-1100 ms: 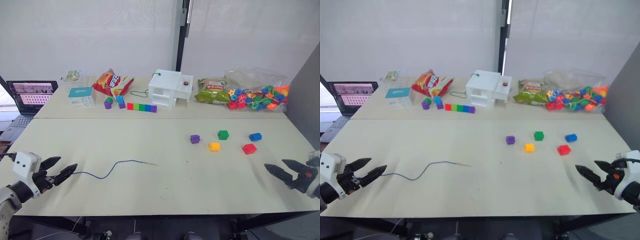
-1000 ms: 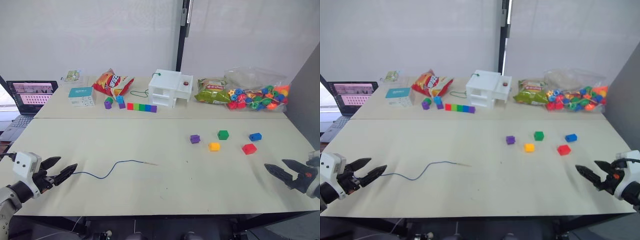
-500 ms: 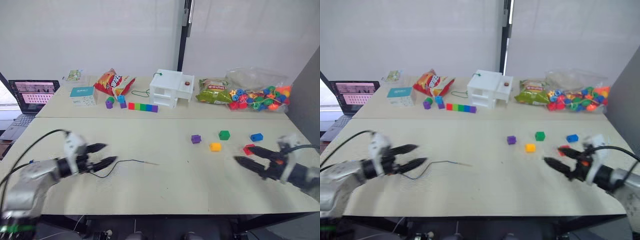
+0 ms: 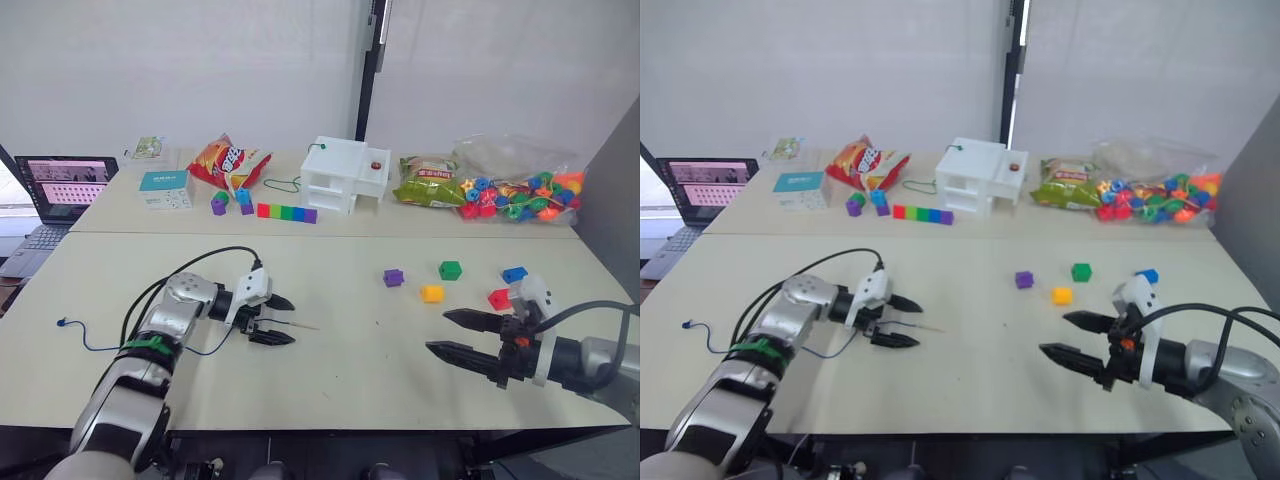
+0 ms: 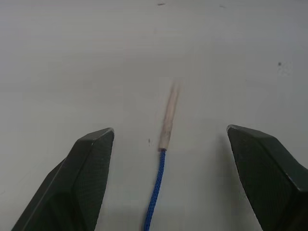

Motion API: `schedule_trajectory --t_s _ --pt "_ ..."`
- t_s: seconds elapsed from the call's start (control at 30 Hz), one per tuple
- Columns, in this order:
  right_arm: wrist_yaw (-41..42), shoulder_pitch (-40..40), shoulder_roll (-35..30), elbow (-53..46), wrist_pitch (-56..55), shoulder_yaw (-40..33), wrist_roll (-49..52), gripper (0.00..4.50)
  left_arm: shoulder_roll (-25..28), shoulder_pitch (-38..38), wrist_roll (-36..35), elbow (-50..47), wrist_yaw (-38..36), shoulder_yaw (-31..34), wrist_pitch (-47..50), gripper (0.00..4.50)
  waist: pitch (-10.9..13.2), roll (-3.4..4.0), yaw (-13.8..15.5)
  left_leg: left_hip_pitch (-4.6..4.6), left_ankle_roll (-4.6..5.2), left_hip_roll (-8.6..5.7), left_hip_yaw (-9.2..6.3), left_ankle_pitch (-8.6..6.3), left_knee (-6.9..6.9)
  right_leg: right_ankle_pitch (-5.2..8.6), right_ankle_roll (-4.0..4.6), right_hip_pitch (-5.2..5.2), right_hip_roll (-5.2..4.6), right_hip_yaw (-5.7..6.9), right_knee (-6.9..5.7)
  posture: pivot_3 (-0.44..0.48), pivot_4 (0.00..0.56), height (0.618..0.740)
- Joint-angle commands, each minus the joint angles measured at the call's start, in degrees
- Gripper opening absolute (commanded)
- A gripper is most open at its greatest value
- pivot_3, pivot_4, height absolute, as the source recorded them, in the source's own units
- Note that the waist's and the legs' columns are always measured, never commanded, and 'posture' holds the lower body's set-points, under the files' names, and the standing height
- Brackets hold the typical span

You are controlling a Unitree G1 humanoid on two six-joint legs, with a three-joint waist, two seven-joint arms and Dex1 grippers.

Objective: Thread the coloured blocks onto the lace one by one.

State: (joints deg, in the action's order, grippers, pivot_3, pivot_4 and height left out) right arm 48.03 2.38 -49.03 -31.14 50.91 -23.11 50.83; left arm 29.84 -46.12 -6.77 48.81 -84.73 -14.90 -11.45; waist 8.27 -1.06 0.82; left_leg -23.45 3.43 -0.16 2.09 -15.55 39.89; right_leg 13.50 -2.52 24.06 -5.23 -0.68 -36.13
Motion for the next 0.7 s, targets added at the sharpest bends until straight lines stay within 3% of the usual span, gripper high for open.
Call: schedule_trajectory --t_s 0.03,0.1,0.13,0.5,0.7 --pt "-1.46 0.67 -0.16 -2.76 -0.10 -2.95 2.02 4.50 -0.69 -2.35 3.31 7.71 -0.69 -0.24 -5.54 3.95 0.00 0.00 -0.06 0.02 0.04 0.00 0.00 -0.02 0.04 -0.03 -0.04 -0.05 -0.01 -0.03 0.01 0.000 0.150 0.740" --pt "-2.09 1.54 -0.10 -3.17 -0.38 -3.80 2.01 4.50 -1.64 -3.18 3.82 9.92 -1.57 -0.12 -6.89 3.95 0.00 0.00 0.00 0.05 0.10 0.01 0.01 -0.06 0.09 -0.04 -0.08 -0.10 -0.02 -0.05 0.02 0.000 0.150 0.740" --pt "-2.28 1.94 -0.09 -3.29 -0.55 -4.18 1.96 4.50 -2.02 -3.38 4.33 10.67 -1.79 -0.28 -7.87 3.69 0.00 0.00 0.04 0.06 0.10 0.01 0.00 -0.06 0.12 -0.05 -0.08 -0.12 -0.03 -0.04 0.00 0.000 0.150 0.740" --pt "-3.62 3.22 -0.25 -3.82 -1.64 -5.02 2.48 4.50 -3.74 -4.39 8.36 14.35 -2.17 -1.27 -12.43 0.18 -0.04 -0.02 0.00 0.10 0.17 0.01 0.01 -0.10 0.14 -0.05 -0.10 -0.15 -0.02 -0.06 -0.02 0.000 0.150 0.740" --pt "-4.15 3.20 0.05 -3.29 -2.45 -4.58 1.68 4.50 -3.87 -5.28 8.69 11.79 -3.23 -1.01 -12.61 0.07 -0.04 -0.02 0.04 0.12 0.17 0.01 0.01 -0.10 0.14 -0.05 -0.10 -0.18 -0.03 -0.06 -0.01 0.000 0.150 0.740"
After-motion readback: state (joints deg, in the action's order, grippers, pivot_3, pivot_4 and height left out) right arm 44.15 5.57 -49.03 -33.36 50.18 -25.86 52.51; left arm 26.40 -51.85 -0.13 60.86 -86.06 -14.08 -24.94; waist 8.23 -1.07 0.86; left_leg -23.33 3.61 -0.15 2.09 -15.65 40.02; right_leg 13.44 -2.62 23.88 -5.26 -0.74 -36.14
